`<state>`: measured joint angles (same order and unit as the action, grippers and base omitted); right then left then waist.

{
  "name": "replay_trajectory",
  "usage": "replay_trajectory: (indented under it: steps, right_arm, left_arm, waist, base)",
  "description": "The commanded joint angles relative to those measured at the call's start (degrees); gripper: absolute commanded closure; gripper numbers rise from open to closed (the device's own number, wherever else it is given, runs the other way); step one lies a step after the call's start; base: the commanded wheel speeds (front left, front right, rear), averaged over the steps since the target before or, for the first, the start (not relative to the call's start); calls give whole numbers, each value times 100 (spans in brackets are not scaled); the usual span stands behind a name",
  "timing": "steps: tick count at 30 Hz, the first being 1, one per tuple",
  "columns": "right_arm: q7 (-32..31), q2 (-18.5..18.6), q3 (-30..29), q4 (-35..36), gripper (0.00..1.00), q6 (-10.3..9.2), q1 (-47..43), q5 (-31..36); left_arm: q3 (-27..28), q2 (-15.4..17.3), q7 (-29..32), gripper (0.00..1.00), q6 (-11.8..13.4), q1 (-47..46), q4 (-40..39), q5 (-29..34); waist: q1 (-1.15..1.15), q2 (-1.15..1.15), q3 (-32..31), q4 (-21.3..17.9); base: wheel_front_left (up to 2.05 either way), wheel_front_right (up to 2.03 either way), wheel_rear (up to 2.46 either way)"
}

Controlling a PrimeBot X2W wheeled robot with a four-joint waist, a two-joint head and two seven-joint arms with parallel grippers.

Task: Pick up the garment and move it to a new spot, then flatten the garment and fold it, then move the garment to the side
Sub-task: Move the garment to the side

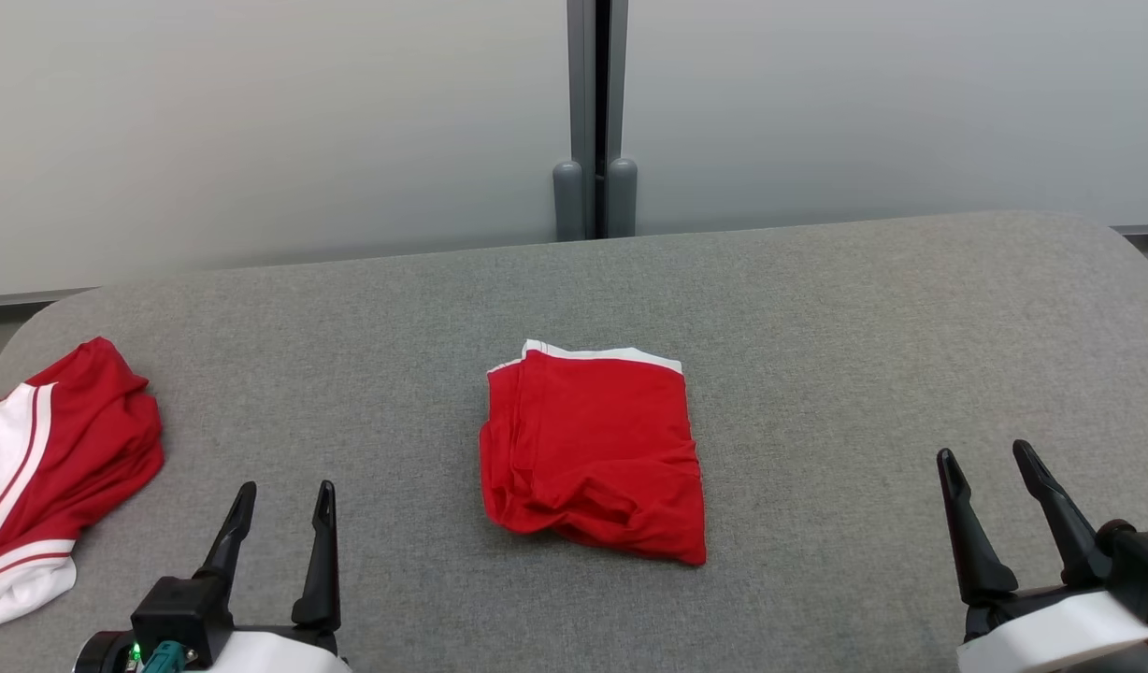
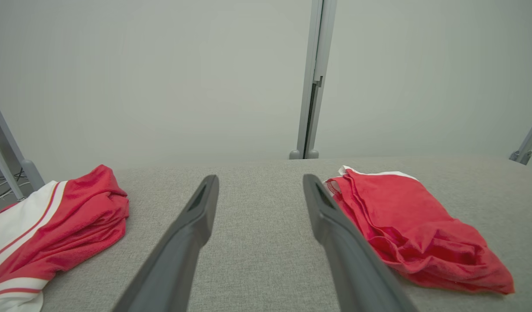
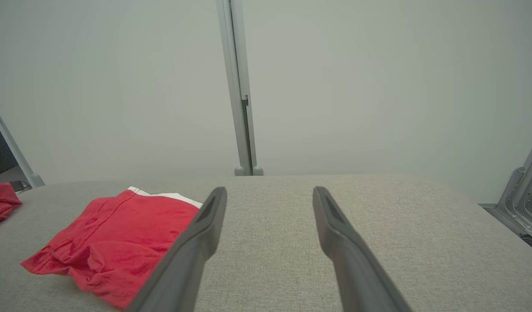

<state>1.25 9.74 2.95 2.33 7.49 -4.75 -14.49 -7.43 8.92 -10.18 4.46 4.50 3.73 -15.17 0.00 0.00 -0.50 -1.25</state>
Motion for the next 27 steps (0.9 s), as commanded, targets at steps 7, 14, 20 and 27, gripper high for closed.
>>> replay_trajectory:
  steps: [7,14,20,27]
  right_arm:
    - [-40,54,-2,-61,0,-1,32,-27]
    - [-192,221,247,-443,0,-1,476,-144]
    - [-139,220,794,-1342,0,-1,1282,-384]
    - [-22,-40,1464,-2738,0,-1,2088,-814]
  left_arm:
    - [-72,28,-17,0,22,-160,-26,-20]
    - [-235,-81,-108,0,-29,-537,-54,60]
    - [-406,-236,-290,0,-85,-1007,25,59]
    - [-557,-393,-447,0,-161,-1417,281,-2]
  waist:
    - [0,0,103,151]
    - [0,0,558,500]
    - [0,0,1067,900]
    - [0,0,1421,1167]
  base:
    - [0,0,0]
    - [0,0,0]
    - [0,0,0]
    - [0,0,0]
